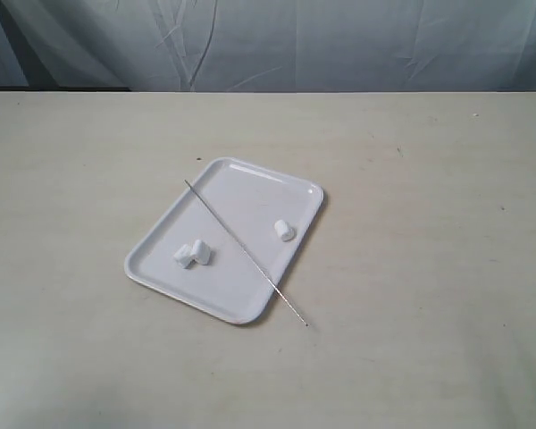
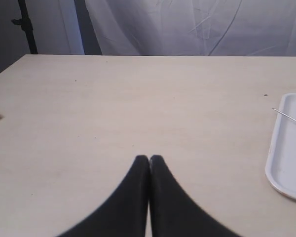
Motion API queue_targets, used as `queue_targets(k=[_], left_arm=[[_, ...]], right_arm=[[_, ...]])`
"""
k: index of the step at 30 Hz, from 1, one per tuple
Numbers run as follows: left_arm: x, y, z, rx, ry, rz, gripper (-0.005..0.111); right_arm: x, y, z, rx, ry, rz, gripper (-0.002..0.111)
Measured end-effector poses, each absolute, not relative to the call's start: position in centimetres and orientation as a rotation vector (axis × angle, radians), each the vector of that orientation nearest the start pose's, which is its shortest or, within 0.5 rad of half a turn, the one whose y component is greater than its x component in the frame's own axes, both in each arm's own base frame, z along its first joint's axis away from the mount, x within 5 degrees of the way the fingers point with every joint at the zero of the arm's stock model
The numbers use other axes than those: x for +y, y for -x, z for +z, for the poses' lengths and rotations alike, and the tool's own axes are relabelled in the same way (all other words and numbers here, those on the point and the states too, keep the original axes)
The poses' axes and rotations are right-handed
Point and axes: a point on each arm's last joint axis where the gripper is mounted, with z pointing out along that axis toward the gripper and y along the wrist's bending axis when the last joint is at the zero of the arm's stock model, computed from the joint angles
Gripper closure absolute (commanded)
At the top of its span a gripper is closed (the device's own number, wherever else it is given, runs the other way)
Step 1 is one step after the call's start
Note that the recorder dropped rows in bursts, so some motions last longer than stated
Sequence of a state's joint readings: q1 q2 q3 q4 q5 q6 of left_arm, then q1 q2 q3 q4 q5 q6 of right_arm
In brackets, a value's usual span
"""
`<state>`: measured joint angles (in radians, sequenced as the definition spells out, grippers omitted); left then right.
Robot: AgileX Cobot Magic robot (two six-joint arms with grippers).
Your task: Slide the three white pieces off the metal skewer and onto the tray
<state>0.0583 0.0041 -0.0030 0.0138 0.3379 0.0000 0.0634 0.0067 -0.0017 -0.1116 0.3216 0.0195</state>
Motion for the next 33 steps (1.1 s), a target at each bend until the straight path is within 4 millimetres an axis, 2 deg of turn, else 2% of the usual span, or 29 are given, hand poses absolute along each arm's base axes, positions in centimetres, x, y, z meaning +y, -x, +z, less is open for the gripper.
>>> queue_targets(k=[6,33], left_arm=[[0.35,-5.36,18.32,1.826,0.045,0.054,0.107],[0.37,-5.36,18.32,1.826,0.042,0.058,0.107]], right_arm=[[-0.21,-5.43,18.41,1.812,0.054,-0.068,0.069],[-0.11,-5.42,18.38,1.816,0.030,-0.035,0.069]])
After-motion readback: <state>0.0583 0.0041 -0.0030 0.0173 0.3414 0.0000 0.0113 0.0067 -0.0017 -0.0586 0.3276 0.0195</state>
